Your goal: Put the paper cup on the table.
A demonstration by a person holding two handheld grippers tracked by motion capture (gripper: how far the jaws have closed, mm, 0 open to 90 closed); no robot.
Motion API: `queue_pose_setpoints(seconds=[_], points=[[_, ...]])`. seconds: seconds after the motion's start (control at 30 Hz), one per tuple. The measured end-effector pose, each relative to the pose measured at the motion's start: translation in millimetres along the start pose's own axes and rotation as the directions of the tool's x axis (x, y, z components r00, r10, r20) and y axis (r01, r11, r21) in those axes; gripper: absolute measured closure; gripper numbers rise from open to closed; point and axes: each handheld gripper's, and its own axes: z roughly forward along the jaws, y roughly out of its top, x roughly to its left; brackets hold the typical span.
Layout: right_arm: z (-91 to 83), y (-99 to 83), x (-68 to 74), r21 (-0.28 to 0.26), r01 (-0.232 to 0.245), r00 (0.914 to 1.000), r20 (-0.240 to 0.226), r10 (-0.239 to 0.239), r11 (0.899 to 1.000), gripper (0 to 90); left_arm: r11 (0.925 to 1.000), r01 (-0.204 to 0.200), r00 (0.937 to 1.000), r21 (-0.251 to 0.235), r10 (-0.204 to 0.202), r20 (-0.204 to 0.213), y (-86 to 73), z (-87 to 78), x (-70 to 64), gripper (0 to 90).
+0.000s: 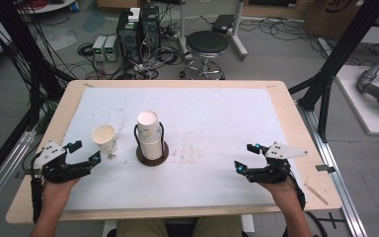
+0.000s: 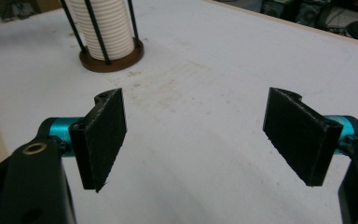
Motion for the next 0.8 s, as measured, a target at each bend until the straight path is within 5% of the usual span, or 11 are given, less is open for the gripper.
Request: queue_pose_setpoints(seconds=[0.13,0.33,0.8], points=[[-2.7,-3.9,-0.7,0.009,-0.007,0.9989,0.047,0.006,1.0,21.9,0.9944,0.034,0.9959,-0.1,-0.026,0.087,1.2,-8.8,-8.0,16.9],[-10.3,-12.2,-2.5,-0.022,-0.031,0.9956,0.087,0.033,0.999,21.9,0.9896,0.012,0.9859,-0.144,0.012,0.167,7.9,-4.3,-25.1,16.5],[-23.1,-15.7,-0.9,-0.043,-0.044,0.9915,0.121,0.049,0.998,21.9,0.99,-0.021,0.9865,-0.14,0.043,0.158,6.1,4.7,-32.6,16.8]])
